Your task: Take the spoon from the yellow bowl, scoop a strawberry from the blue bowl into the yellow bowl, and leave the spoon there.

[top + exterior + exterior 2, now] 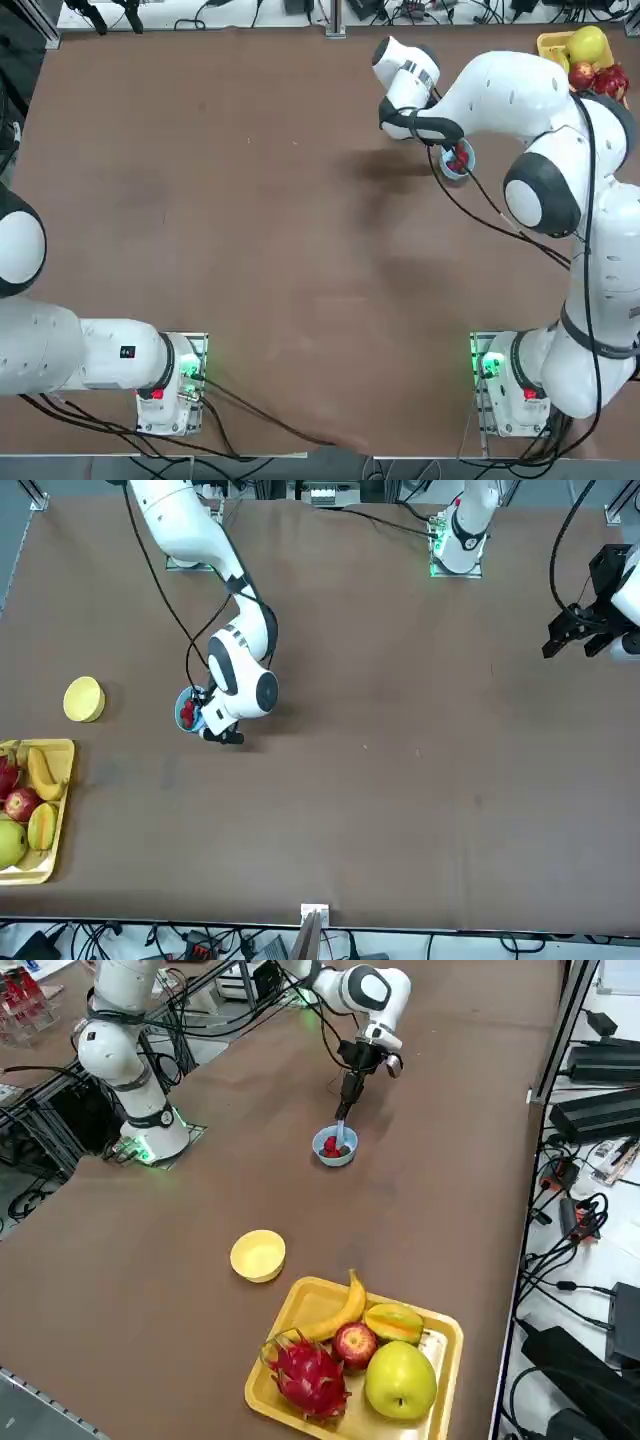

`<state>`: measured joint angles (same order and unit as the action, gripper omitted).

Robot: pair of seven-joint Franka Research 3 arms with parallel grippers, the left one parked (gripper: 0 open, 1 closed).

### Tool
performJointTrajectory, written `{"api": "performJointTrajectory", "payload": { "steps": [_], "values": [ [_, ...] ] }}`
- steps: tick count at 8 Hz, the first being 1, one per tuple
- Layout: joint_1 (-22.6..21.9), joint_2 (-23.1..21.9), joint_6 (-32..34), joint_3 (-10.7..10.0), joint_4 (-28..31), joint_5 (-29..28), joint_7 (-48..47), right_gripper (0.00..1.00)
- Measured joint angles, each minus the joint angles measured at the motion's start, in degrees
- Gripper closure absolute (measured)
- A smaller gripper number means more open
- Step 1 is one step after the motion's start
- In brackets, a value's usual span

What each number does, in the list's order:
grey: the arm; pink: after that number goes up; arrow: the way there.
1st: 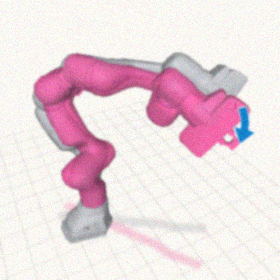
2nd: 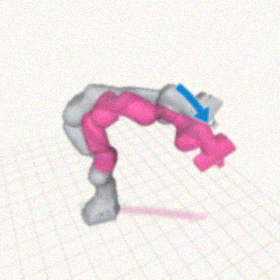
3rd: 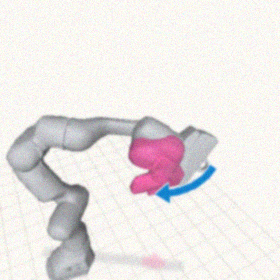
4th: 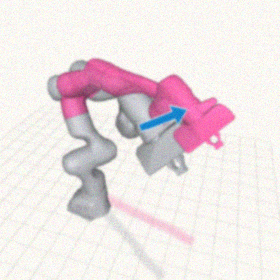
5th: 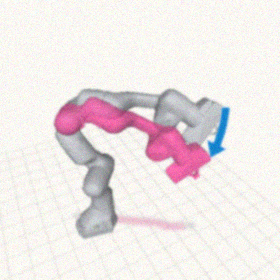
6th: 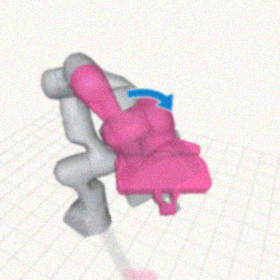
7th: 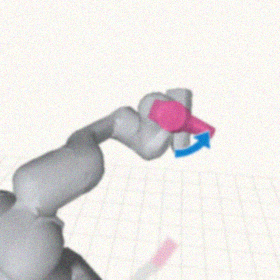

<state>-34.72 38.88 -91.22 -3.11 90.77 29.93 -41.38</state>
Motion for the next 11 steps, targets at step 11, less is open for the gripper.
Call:
{"api": "performJointTrajectory", "payload": {
  "steps": [11],
  "values": [
    [-3.85, 2.39, 0.31, -0.16, 0.03, 6.25, -0.01, 0.89]
  ]
}}
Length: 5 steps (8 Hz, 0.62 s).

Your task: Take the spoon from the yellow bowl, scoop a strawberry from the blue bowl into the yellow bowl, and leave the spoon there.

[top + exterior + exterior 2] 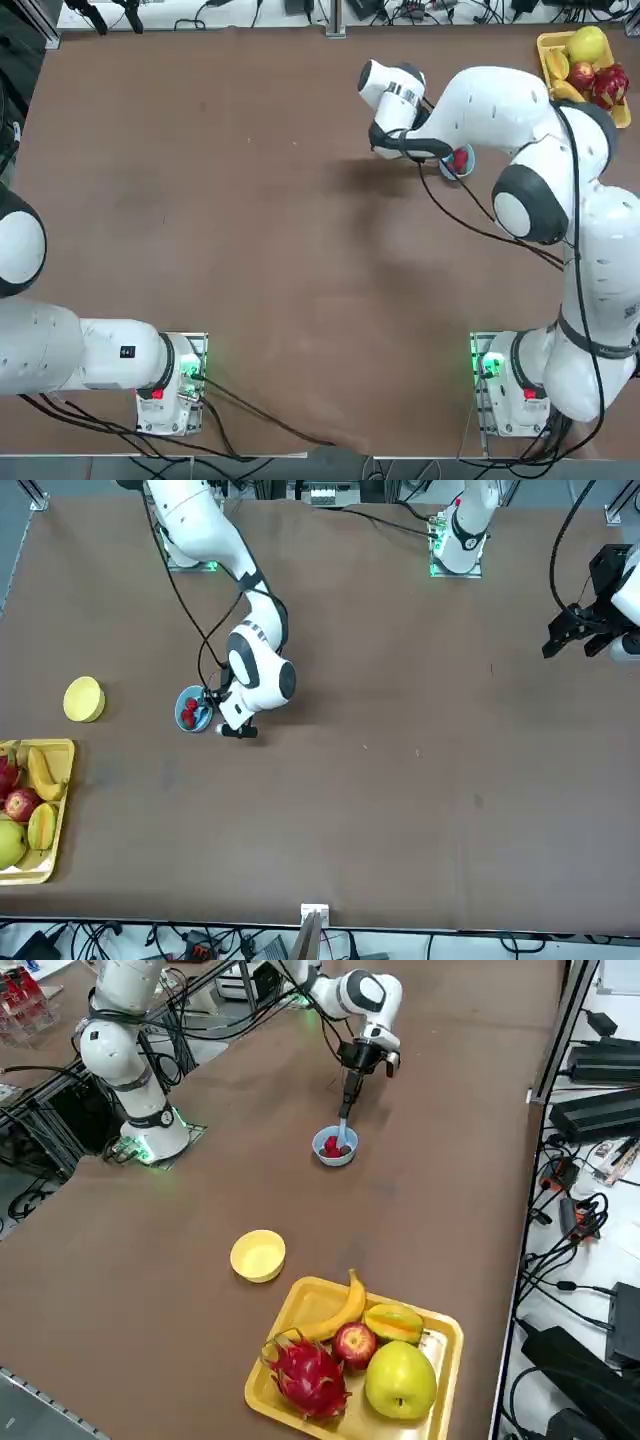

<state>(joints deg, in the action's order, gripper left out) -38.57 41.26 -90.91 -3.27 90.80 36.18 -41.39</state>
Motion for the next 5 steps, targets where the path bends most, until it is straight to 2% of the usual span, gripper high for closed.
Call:
{"api": "performJointTrajectory", "payload": {
  "steps": [5],
  "values": [
    [-0.23, 1.41, -0.27, 0.09, -1.7, 1.45, 2.77, 0.89]
  ]
}}
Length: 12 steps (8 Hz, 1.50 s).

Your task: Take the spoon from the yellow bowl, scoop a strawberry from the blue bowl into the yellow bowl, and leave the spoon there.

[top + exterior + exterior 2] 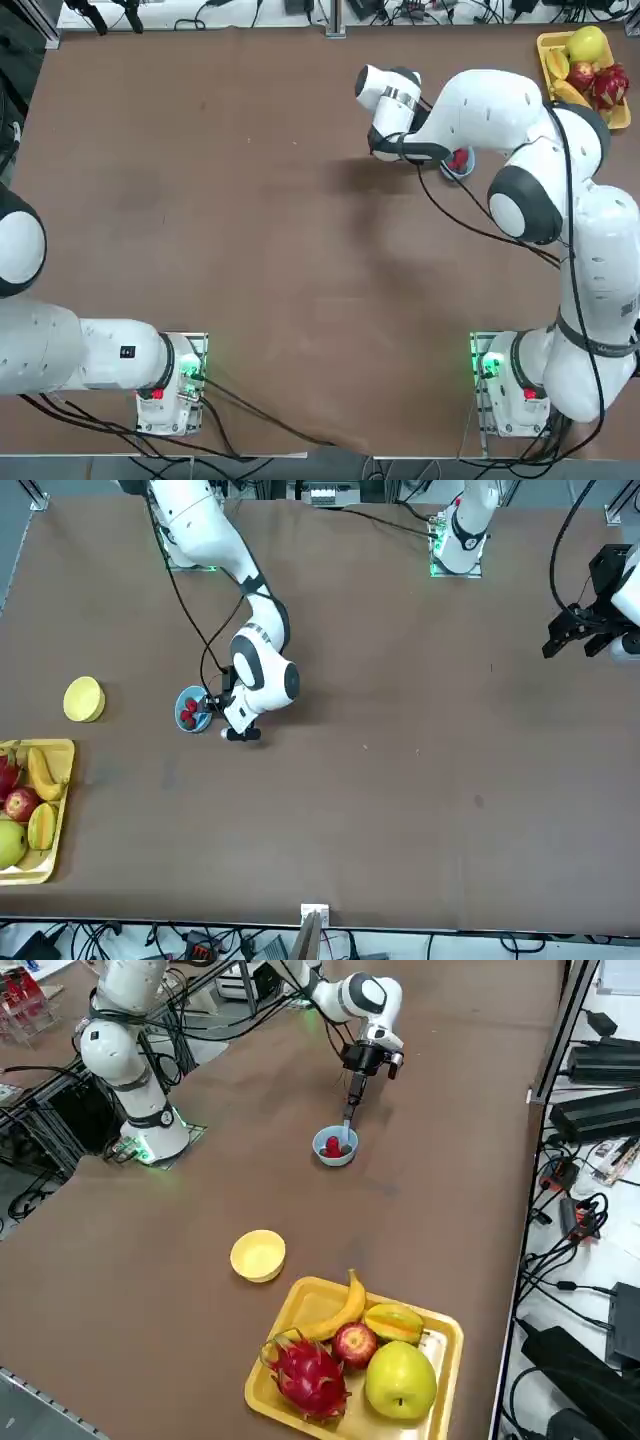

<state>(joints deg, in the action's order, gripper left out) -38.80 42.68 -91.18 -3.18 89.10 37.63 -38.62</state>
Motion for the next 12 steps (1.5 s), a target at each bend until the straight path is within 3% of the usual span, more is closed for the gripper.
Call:
{"api": "performJointTrajectory", "payload": {
  "steps": [12],
  "values": [
    [-1.4, 0.63, -0.19, 0.07, -2.05, 0.03, 0.34, 0.89]
  ]
}}
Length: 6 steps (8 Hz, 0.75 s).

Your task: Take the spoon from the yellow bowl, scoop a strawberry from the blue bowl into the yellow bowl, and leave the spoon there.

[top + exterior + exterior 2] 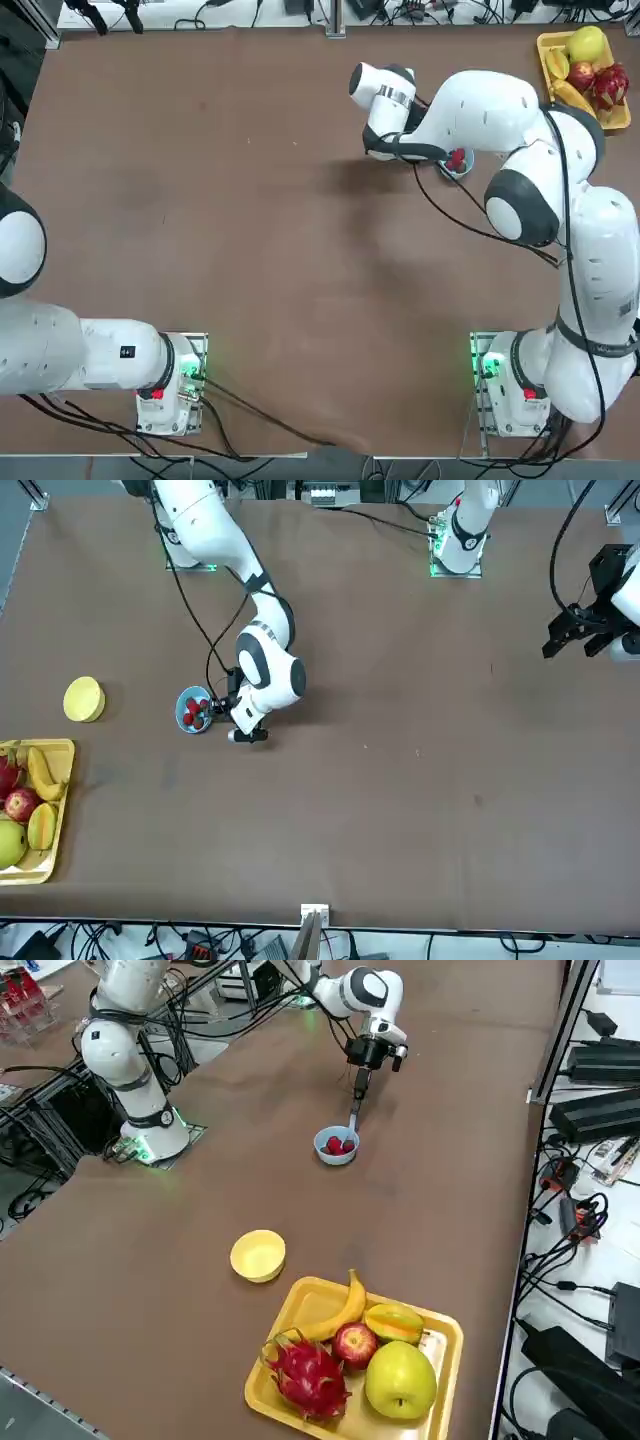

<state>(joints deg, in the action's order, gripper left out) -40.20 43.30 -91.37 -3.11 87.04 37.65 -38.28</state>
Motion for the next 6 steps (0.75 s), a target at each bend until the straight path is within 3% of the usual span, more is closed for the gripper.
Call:
{"api": "performJointTrajectory", "payload": {
  "steps": [6],
  "values": [
    [-1.21, 0.55, 4.14, -0.01, -0.16, -0.02, -3.98, 0.89]
  ]
}}
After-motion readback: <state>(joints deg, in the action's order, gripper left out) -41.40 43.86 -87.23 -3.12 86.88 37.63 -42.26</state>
